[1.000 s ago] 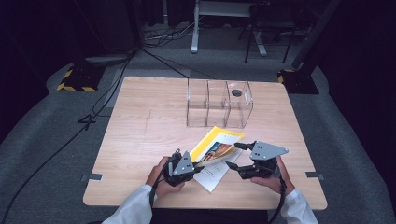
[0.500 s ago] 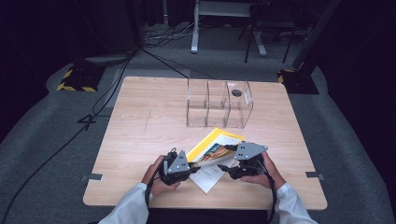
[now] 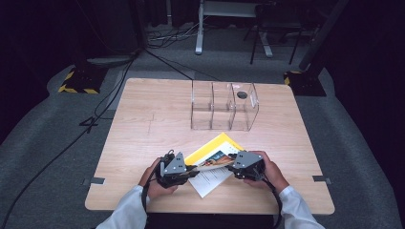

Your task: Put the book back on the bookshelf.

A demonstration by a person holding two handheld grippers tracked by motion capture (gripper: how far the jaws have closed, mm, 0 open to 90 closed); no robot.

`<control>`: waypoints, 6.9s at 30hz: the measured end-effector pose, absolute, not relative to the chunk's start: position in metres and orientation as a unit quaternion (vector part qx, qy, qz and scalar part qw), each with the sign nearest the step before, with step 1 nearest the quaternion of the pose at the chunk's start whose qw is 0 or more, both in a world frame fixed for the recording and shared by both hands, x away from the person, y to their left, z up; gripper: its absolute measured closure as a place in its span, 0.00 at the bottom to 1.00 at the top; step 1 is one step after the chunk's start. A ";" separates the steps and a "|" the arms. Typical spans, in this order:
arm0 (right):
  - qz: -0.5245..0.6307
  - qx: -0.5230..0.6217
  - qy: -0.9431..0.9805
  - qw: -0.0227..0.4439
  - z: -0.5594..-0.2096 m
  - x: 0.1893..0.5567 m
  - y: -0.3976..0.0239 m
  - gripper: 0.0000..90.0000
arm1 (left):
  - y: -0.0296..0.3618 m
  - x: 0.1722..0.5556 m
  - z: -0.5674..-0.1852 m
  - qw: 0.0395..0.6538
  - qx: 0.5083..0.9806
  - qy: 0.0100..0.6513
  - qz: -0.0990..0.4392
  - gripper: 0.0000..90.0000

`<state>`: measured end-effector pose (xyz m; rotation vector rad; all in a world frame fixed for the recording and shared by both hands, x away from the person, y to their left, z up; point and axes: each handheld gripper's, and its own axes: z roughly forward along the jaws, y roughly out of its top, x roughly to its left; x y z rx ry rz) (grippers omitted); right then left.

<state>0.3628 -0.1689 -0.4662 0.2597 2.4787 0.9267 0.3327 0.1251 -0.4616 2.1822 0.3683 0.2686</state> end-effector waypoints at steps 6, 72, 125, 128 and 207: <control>0.316 0.061 0.910 0.261 -0.464 0.355 -0.160 0.79 | 0.126 0.331 -0.462 0.431 0.880 0.161 0.116 0.71; 0.434 0.114 0.866 0.222 -0.453 0.363 -0.205 0.75 | 0.125 0.327 -0.447 0.415 0.884 0.147 0.159 0.79; 0.421 0.038 0.886 0.189 -0.453 0.354 -0.175 0.86 | 0.129 0.317 -0.424 0.372 0.890 0.188 0.188 0.62; 0.421 0.034 0.886 0.190 -0.452 0.351 -0.172 0.87 | 0.132 0.316 -0.425 0.365 0.896 0.170 0.187 0.72; 0.456 0.182 0.862 0.125 -0.476 0.372 -0.209 0.50 | 0.132 0.321 -0.420 0.516 0.827 0.141 0.175 0.92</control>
